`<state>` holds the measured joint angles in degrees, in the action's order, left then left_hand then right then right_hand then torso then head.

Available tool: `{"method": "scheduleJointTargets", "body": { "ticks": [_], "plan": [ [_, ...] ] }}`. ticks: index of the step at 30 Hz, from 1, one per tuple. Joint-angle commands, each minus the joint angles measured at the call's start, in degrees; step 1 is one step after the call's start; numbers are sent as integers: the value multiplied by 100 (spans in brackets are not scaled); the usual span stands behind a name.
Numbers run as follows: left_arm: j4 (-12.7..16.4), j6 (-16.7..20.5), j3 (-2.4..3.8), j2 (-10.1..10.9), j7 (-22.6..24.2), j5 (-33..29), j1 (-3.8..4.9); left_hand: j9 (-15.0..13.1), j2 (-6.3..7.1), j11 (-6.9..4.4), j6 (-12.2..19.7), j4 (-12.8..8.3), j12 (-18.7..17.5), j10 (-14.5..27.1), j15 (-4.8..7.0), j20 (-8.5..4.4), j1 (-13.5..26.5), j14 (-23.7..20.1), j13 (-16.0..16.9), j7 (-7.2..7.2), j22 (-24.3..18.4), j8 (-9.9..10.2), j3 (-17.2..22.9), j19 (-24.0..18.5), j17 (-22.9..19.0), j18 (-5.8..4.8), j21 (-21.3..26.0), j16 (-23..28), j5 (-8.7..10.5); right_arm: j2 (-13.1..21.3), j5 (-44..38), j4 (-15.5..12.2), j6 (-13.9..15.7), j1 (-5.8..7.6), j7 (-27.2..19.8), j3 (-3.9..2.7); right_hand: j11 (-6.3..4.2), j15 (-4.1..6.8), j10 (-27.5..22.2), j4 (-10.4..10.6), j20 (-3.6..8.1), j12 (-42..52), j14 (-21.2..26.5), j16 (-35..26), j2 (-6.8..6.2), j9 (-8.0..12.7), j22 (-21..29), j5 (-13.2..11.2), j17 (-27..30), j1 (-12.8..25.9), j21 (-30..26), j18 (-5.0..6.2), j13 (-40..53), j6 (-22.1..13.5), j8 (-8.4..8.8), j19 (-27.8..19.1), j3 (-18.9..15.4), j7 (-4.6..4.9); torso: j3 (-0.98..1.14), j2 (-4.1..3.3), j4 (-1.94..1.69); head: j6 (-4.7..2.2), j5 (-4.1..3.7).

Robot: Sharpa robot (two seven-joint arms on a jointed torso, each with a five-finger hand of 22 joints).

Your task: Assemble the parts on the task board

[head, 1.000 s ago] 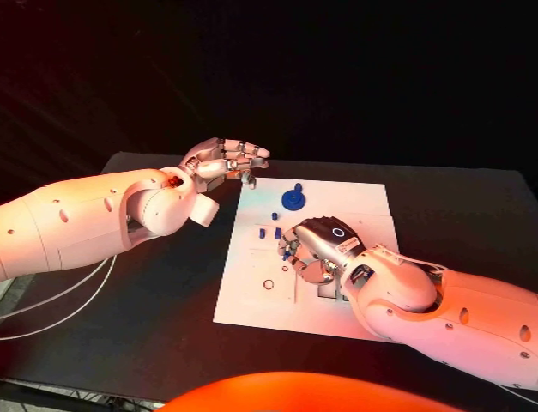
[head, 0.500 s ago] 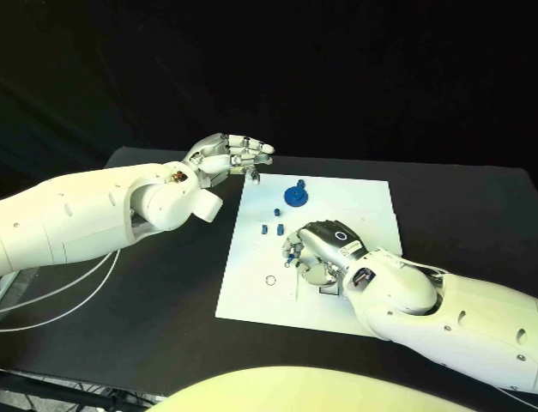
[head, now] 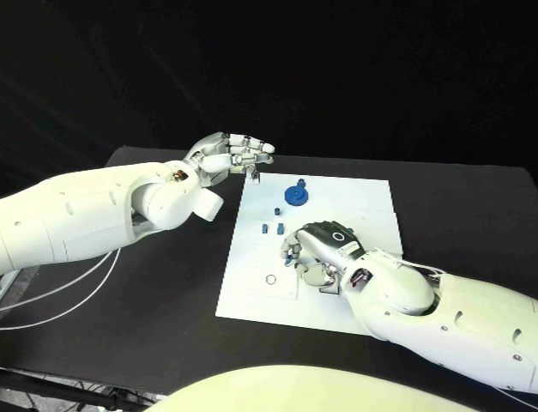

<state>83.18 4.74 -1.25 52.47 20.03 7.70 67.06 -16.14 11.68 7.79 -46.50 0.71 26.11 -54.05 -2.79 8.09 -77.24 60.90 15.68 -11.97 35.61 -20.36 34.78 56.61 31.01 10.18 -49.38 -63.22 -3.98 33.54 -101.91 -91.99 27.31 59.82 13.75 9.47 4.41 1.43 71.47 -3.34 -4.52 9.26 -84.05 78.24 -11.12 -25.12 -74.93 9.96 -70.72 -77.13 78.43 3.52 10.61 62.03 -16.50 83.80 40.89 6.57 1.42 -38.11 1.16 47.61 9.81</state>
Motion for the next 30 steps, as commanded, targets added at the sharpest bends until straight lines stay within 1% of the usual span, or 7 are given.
{"method": "scheduleJointTargets", "body": {
  "ticks": [1,20,30],
  "plan": [
    [1,-70,5,-9,15,18,8,10,-22,-4,26,7,-16,31,-38,22,-25,-21,-4,-12,-8,22,-31,24,-9,38,23,26,-19,-11,-83,-9,-83,-9,-61,1,-181,33,221,-19,25,18,-226,-8,32,-10,-1104,28,-1,41,1,-100,5,43,-13,87,-1,18,-5,-1,-3,2,2],
    [-5,-86,5,-2,3,18,8,10,-22,-4,26,7,-16,31,-38,22,-25,-21,-4,-12,-8,22,-31,24,-9,38,23,26,-19,-33,-100,67,-263,-11,4,10,-179,30,227,-26,24,7,-227,-8,34,-12,-1107,34,2,52,3,-100,6,43,-10,88,3,22,-7,-1,-4,11,-16],
    [-3,-103,5,2,-6,18,8,10,-22,-4,26,7,-16,31,-38,22,-25,-21,-4,-12,-8,22,-31,24,-9,38,23,26,-19,-72,-141,104,-282,-13,37,13,-177,29,227,-29,24,1,-226,-11,36,-12,-1104,36,8,58,-9,-98,5,40,-7,82,4,25,-5,-1,-8,15,-18]
  ]
}}
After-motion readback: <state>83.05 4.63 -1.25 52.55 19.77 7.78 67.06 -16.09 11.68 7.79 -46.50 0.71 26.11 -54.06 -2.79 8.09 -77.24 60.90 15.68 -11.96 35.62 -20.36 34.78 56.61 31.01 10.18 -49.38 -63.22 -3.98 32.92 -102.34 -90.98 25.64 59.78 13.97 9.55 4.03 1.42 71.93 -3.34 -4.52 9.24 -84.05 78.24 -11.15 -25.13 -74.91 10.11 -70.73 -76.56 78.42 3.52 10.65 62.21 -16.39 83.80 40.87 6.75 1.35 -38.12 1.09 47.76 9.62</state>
